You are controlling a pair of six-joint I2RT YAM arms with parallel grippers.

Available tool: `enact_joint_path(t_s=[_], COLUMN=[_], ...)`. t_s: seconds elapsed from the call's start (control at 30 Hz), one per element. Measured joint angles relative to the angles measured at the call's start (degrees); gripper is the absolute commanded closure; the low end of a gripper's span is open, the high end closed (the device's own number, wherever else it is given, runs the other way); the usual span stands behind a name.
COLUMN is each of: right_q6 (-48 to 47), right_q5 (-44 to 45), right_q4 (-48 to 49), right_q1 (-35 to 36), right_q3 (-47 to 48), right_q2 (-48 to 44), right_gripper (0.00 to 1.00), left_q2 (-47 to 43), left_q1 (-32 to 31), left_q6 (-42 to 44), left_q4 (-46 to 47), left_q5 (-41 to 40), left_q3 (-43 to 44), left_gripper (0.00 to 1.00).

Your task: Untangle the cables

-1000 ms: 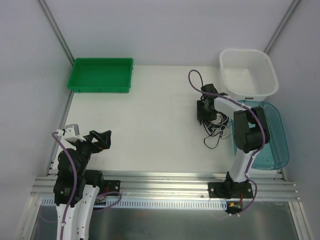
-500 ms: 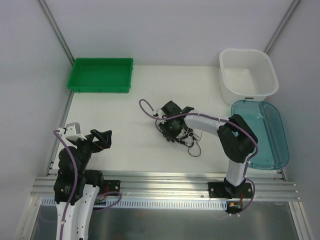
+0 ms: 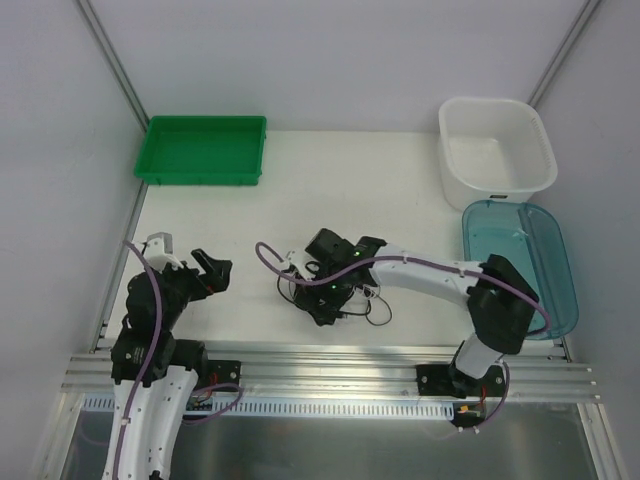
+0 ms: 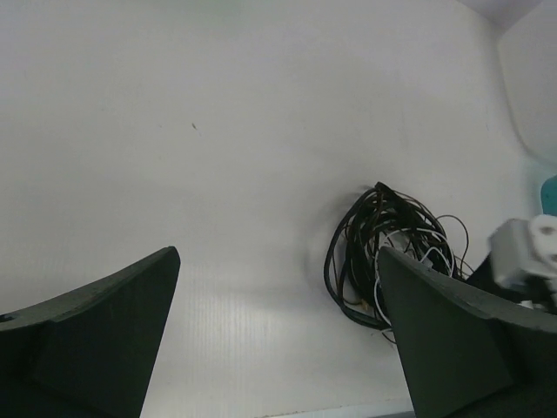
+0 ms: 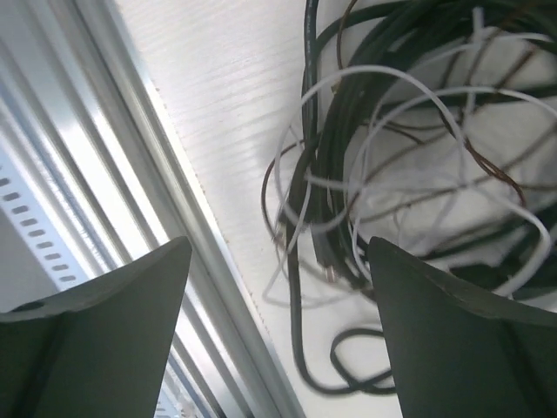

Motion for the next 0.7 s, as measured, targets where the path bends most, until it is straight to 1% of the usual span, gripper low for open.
enact_joint_path(t_s=[0.13,0.23,0.3,0.37,0.5,0.57,0.7], right_q6=[2.34,5.11,7.41,10.08,15.61,17.79,21.94], right_q5=[3.13,7.48,10.32,13.86,19.65,21.73,24.5], right_q4=[-0.09,0.55,1.25,1.81,2.36,2.34,2.95], right_q1=[0.0,-0.22,-0.98,-2.1,-4.61,-5.4,-5.88], right_q3=[-2.97,-4.26,-5.97,-8.57,-15.08,-17.46,-21.27], right_q2=[-12.31,-21.03,-24.81,-27.47,-30.8,-32.11,-36.13], right_gripper=[0.13,0.13,0.12,0.12,0.12,0.11,0.11], left_q2=[8.44,18.47,26.23,34.05,48.54,54.47,66.31], left_q1=[0.0,-0.11,-1.53,-6.34,-19.89,-24.11,-29.59], left_q6=[-1.73,-2.19,-2.23,-2.25,-2.34,-2.49,-2.99], left_q4=[0.48,0.9,0.85,1.01,1.57,2.62,5.68], left_q5=[4.17,8.9,11.41,11.04,7.5,4.98,0.24], left_q3=[0.04,0.48,1.36,3.43,10.56,13.97,19.56], left_gripper=[0.01,0.01,0.01,0.01,0.01,0.01,0.01])
